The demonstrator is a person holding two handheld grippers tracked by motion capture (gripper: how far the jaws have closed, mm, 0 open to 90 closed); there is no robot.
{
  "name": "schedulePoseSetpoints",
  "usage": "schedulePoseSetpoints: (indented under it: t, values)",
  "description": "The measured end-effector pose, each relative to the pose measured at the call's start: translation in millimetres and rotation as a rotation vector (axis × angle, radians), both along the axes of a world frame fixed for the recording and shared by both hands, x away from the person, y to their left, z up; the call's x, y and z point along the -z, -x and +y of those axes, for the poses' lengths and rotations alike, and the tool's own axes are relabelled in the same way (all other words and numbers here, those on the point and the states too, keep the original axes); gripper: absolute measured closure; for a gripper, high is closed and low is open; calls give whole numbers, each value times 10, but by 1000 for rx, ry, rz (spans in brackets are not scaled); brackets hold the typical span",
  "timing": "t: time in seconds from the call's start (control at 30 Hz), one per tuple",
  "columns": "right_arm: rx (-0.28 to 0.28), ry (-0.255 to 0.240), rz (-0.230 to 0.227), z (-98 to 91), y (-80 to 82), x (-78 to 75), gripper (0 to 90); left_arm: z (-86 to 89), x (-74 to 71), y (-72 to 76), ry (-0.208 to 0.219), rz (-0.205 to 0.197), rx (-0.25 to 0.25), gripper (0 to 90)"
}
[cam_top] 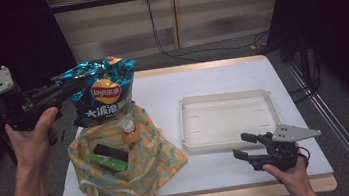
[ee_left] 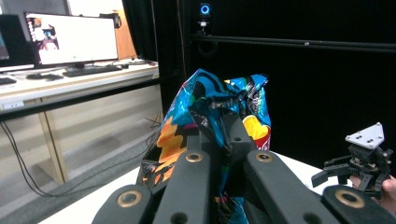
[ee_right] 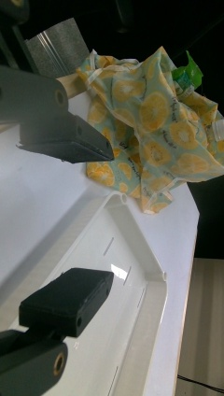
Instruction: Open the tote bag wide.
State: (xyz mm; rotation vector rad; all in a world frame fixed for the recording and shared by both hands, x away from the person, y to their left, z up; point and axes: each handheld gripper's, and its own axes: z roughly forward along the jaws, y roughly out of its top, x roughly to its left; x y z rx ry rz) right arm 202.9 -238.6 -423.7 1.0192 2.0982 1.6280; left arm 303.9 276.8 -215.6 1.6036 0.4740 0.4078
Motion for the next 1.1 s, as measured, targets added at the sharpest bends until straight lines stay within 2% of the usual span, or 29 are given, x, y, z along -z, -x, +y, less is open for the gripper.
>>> schedulePoseSetpoints:
  t: [0.1, 0.13, 0.23, 0.27, 0.3, 0.37, 0.4, 0.43, 0.47, 0.53, 0.6, 0.63, 0.67, 0.7, 0.73, 0.77, 0.8, 0.87, 0.97, 1.0, 1.1]
  values:
    - [2, 1, -5, 2, 3, -7, 329, -82, -22, -33, 5, 5, 16, 896]
    - [1, -1, -10, 2, 9, -9, 314, -159, -54, -61, -2, 6, 31, 896]
    - [3, -11, -25, -10, 21, -17, 291, -226, -81, -79, -8, 5, 39, 896]
    - [17, -20, -41, -28, 32, -32, 250, -259, -86, -90, -5, 3, 43, 896]
    - [25, -23, -45, -45, 36, -40, 239, -337, -70, -116, 9, 11, 51, 896]
    - [37, -25, -53, -68, 41, -49, 236, -375, -55, -139, 2, 13, 58, 896]
    - [40, -29, -51, -77, 45, -51, 230, -469, -18, -179, -14, 24, 72, 896]
    - [40, -29, -51, -77, 45, -51, 230, -469, -18, -179, -14, 24, 72, 896]
    - [52, -19, -54, -90, 48, -49, 196, -570, 23, -212, -12, 43, 92, 896]
    - [54, -19, -52, -93, 43, -44, 194, -617, 42, -227, -17, 45, 98, 896]
    - [58, -19, -52, -93, 41, -45, 181, -772, 106, -268, -18, 59, 124, 896]
    - [55, -16, -52, -92, 44, -48, 180, -772, 106, -268, -18, 59, 124, 896]
    - [54, -16, -52, -90, 46, -48, 180, -893, 142, -296, -21, 73, 142, 896]
    - [54, -16, -52, -90, 46, -48, 180, -893, 142, -296, -21, 73, 142, 896]
    - [58, -17, -53, -87, 46, -47, 176, -1008, 171, -317, -20, 80, 161, 896]
    - [58, -17, -53, -87, 46, -47, 176, -1008, 171, -317, -20, 80, 161, 896]
    - [61, -19, -54, -91, 52, -52, 171, -1114, 195, -332, -21, 80, 183, 896]
    - [67, -18, -56, -95, 59, -56, 156, -1215, 225, -350, -20, 87, 203, 896]
    - [82, -17, -62, -106, 67, -58, 134, -1292, 255, -366, -18, 93, 215, 896]
    - [86, -14, -65, -113, 71, -61, 131, -1377, 297, -390, -27, 98, 228, 896]
    - [89, -14, -63, -121, 72, -60, 125, -1455, 340, -408, -16, 112, 234, 896]
